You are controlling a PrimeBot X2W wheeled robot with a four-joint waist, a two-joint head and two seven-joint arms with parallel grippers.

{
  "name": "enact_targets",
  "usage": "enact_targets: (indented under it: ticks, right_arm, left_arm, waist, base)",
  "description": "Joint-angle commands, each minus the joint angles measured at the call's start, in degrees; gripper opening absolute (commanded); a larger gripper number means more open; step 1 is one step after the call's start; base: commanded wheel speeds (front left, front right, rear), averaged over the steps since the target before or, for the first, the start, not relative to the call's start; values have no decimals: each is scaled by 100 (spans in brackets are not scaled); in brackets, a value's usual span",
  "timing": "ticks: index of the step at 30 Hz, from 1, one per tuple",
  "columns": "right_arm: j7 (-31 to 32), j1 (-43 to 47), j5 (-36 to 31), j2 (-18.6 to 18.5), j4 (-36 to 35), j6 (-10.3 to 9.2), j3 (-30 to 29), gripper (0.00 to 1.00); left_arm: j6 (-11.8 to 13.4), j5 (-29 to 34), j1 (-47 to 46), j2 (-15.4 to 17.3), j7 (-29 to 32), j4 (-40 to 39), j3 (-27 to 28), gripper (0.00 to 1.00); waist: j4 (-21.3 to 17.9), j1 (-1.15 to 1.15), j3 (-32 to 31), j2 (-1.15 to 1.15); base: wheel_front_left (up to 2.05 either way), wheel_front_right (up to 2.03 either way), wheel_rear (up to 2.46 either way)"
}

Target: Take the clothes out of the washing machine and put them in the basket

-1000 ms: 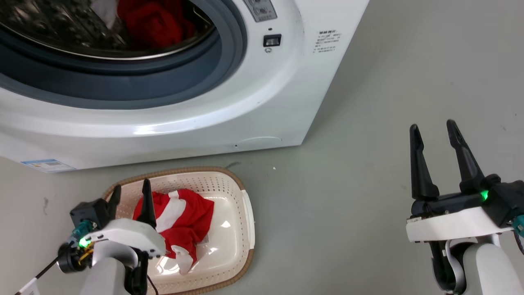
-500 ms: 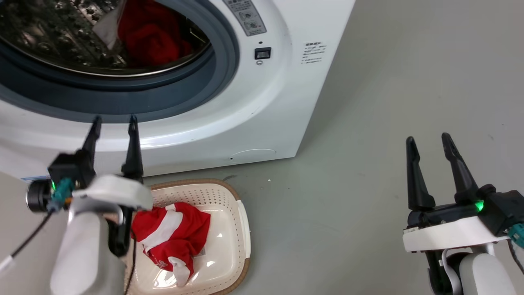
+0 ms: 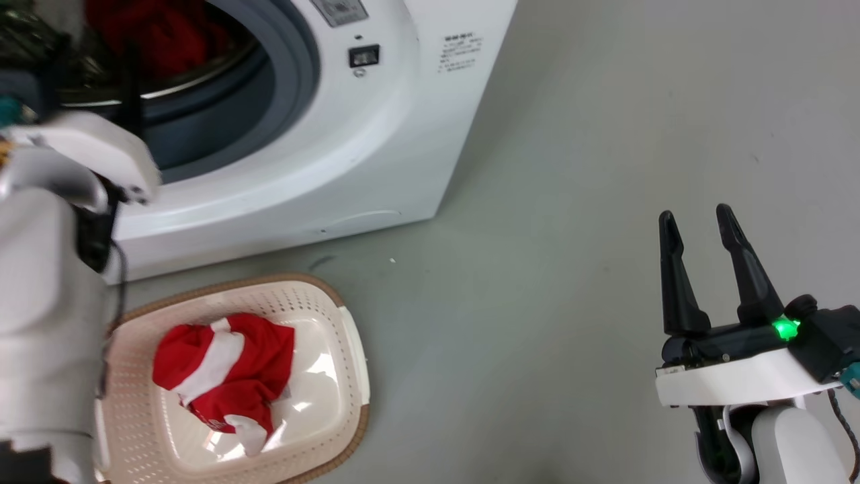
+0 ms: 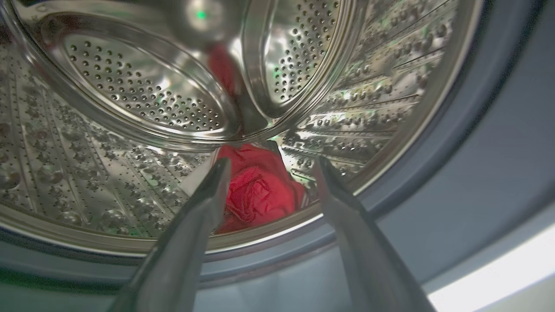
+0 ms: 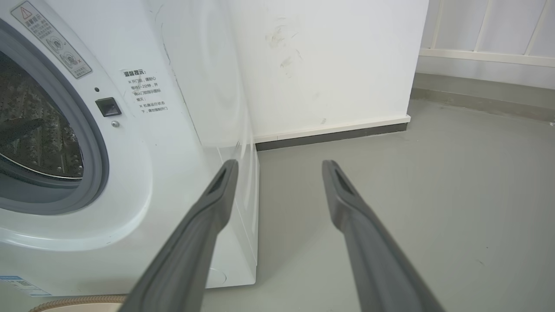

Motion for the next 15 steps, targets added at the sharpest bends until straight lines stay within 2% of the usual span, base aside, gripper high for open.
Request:
enact_targets:
  ticks: [1, 6, 15]
  right_arm:
    - [-12, -66, 60, 6, -51, -2, 10, 100]
    - [-14, -167, 236, 9, -250, -2, 67, 100]
    - [-15, -231, 608, 9, -549, -2, 303, 100]
  left_arm:
    - [1, -37, -149, 72, 61, 80, 14, 100]
    - [-9, -87, -939, 541, 465, 509, -62, 100]
    - [-11, -355, -2372, 1415, 1836, 785, -834, 100]
  waist:
    - [-214, 0, 277, 0]
    - [-503, 0, 762, 0]
    - [-1063, 0, 1576, 0]
  base:
    - [0, 0, 0]
    - [0, 0, 0]
    - [0, 0, 0]
